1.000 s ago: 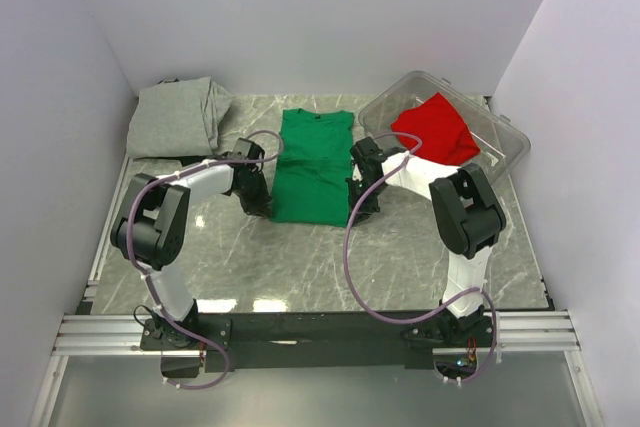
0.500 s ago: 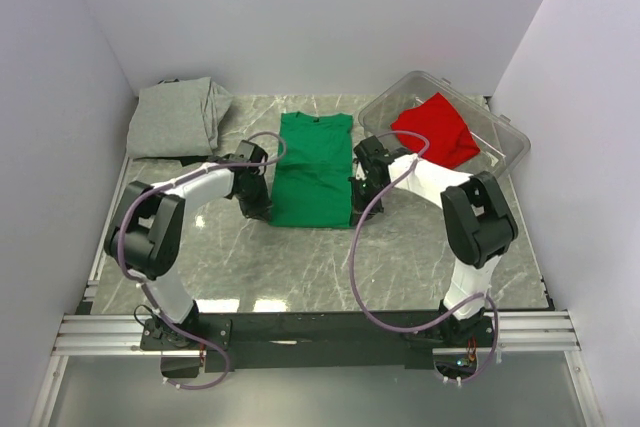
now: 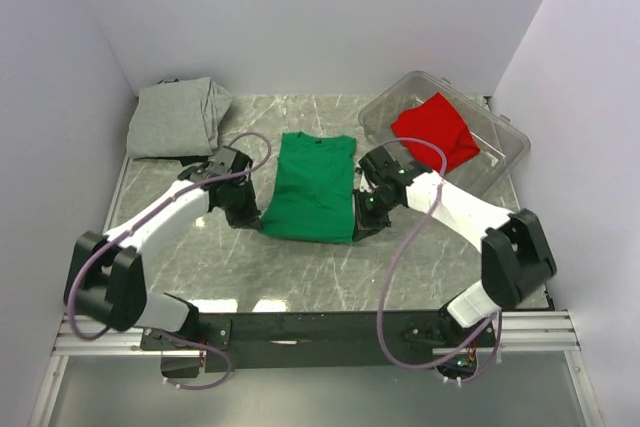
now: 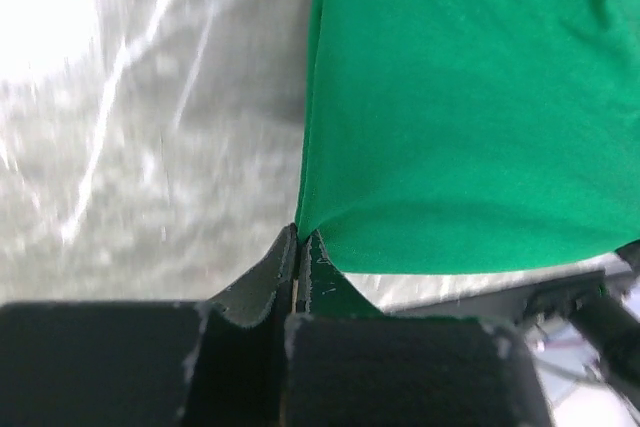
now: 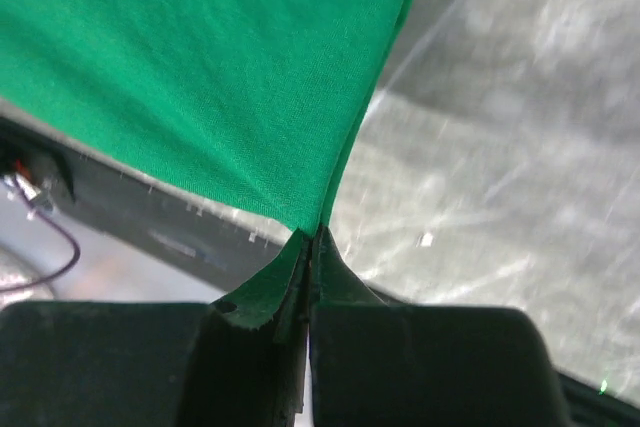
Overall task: Fold and stack the t-shirts
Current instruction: Fold the tshirt
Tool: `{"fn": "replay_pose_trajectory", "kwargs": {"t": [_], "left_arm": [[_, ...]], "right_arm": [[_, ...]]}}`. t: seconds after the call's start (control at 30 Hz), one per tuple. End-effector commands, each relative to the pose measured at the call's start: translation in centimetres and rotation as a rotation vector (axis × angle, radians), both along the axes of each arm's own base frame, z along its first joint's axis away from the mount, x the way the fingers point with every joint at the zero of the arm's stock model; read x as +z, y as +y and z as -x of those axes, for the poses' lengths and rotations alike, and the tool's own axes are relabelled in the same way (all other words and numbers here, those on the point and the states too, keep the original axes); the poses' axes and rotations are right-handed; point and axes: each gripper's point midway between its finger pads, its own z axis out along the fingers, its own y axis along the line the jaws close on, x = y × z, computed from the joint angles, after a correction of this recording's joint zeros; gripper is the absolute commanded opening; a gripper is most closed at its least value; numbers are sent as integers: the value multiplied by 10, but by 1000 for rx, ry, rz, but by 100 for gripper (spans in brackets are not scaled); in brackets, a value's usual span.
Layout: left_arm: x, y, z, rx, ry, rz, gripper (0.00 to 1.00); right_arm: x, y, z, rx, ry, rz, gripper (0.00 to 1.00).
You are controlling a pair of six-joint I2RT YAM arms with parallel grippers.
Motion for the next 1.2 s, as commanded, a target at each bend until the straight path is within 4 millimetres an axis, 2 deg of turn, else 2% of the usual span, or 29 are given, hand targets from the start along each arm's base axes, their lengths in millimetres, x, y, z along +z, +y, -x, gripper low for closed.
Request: {"fn": "replay_pose_trajectory", "kwargs": {"t": [0.0, 0.17, 0.23, 0.37, 0.4, 0.5, 0.6, 0.77, 0.93, 1.0, 1.1, 1.17], "left_arm": [[7, 11, 37, 9, 63, -2, 0], [36, 14, 71, 22, 57, 44, 0], [53, 12, 75, 20, 22, 81, 0], [79, 7, 76, 45, -18, 138, 0], [88, 5, 71, 46, -44, 152, 0], [100, 1, 56, 44, -93, 153, 0], [96, -2, 37, 34, -88, 121, 0], [103, -10, -2, 26, -146, 130, 0], [95, -15, -37, 19, -135, 137, 0], [98, -15, -52, 26, -157, 148, 0], [85, -20, -71, 17, -128, 159, 0], [86, -24, -81, 7, -132, 166, 0]], "right_arm": [[15, -18, 33, -11, 28, 52, 0], [38, -17, 62, -9, 14, 24, 0], [46, -15, 74, -14, 21, 18, 0], [70, -12, 75, -72, -27, -41, 0], [74, -11, 73, -96, -39, -47, 0], [84, -11, 61, -124, -93, -45, 0], [87, -8, 45, -129, -117, -33, 0], [93, -9, 9, -153, -172, -2, 0], [91, -13, -27, -169, -181, 11, 0], [89, -15, -36, -157, -186, 22, 0], [85, -20, -55, -163, -186, 42, 0], [82, -21, -68, -167, -182, 46, 0]]}}
